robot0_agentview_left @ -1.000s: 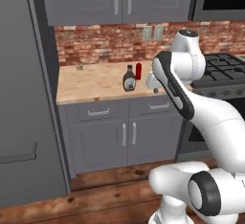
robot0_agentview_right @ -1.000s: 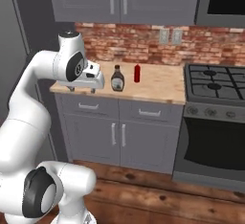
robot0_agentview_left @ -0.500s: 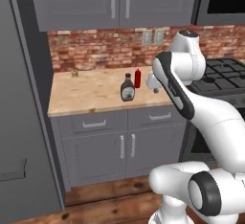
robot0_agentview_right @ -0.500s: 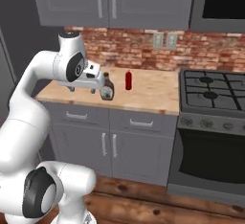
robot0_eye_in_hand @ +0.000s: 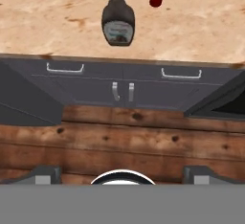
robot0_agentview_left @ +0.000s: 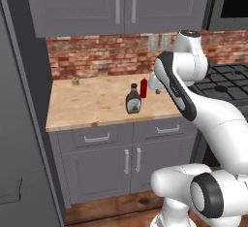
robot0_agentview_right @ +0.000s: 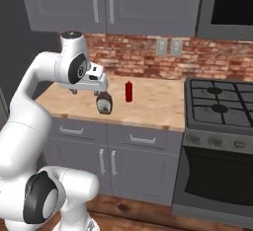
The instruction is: Pick the ketchup and syrup bottle from the counter and place them in the cabinet.
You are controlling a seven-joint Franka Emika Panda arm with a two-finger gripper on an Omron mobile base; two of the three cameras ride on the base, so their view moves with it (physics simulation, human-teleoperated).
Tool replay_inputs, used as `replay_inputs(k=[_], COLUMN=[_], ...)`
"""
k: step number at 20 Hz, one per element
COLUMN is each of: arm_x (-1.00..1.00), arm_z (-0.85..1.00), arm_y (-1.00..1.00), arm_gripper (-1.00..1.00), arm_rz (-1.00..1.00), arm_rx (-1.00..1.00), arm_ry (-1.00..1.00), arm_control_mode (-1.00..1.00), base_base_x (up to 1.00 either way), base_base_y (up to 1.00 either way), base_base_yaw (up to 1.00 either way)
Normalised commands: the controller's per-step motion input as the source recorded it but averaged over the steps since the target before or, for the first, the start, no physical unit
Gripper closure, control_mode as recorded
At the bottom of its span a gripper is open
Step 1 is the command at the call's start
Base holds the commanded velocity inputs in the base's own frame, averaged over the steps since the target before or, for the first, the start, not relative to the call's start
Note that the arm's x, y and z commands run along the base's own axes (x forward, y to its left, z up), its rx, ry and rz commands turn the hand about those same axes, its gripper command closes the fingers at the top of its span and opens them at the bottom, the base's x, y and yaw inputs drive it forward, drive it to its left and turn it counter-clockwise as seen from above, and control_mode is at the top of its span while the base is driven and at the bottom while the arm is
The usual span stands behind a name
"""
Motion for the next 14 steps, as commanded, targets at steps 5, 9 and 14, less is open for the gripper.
replay_inputs(k=[5, 9, 14], arm_x=[0.00, 0.00, 0.00], arm_z=[0.00, 0.00, 0.00], arm_y=[0.00, 0.00, 0.00], arm_gripper=[-1.00, -1.00, -1.00], arm_rz=[0.00, 0.00, 0.00], arm_rx=[0.00, 0.00, 0.00], arm_ry=[0.00, 0.00, 0.00], arm_control_mode=[1.00, 1.00, 1.00], base_base_x=[0.45, 0.37, 0.36], base_base_y=[-0.18, -0.17, -0.19], base_base_yaw=[0.00, 0.00, 0.00])
